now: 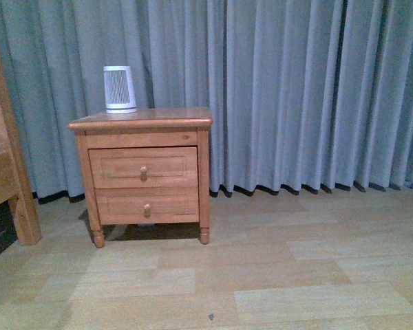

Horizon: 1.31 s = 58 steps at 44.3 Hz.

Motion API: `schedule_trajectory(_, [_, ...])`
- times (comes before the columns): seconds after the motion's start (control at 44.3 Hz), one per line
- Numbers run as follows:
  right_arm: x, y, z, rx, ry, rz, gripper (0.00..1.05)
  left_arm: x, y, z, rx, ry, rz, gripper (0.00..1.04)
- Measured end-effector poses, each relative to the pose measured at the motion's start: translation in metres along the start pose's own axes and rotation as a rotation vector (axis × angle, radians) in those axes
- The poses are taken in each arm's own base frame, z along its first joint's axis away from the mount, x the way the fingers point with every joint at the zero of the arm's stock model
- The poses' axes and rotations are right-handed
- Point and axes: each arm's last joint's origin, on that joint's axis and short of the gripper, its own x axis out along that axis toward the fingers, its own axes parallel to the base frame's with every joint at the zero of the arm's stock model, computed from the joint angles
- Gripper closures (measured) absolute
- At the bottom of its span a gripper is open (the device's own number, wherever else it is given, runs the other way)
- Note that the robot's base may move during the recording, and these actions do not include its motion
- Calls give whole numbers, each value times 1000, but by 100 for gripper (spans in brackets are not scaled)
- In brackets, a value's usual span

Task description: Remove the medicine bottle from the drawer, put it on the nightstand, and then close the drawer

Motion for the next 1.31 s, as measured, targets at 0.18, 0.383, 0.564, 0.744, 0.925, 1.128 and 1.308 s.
schedule_trajectory(0.18, [0,0,0,0,0,0,7,0,0,0,0,0,0,6])
schedule_trajectory(0.383, [0,0,0,0,0,0,7,0,0,0,0,0,0,6])
schedule_trajectory(0.564, [0,0,0,0,0,0,7,0,0,0,0,0,0,6])
schedule_trajectory(0.744, [0,0,0,0,0,0,7,0,0,0,0,0,0,6])
schedule_trajectory(0.925, [0,0,0,0,0,0,7,0,0,0,0,0,0,6])
schedule_trajectory(1.128, [0,0,0,0,0,0,7,0,0,0,0,0,0,6])
schedule_trajectory(1.308, [0,0,0,0,0,0,7,0,0,0,0,0,0,6])
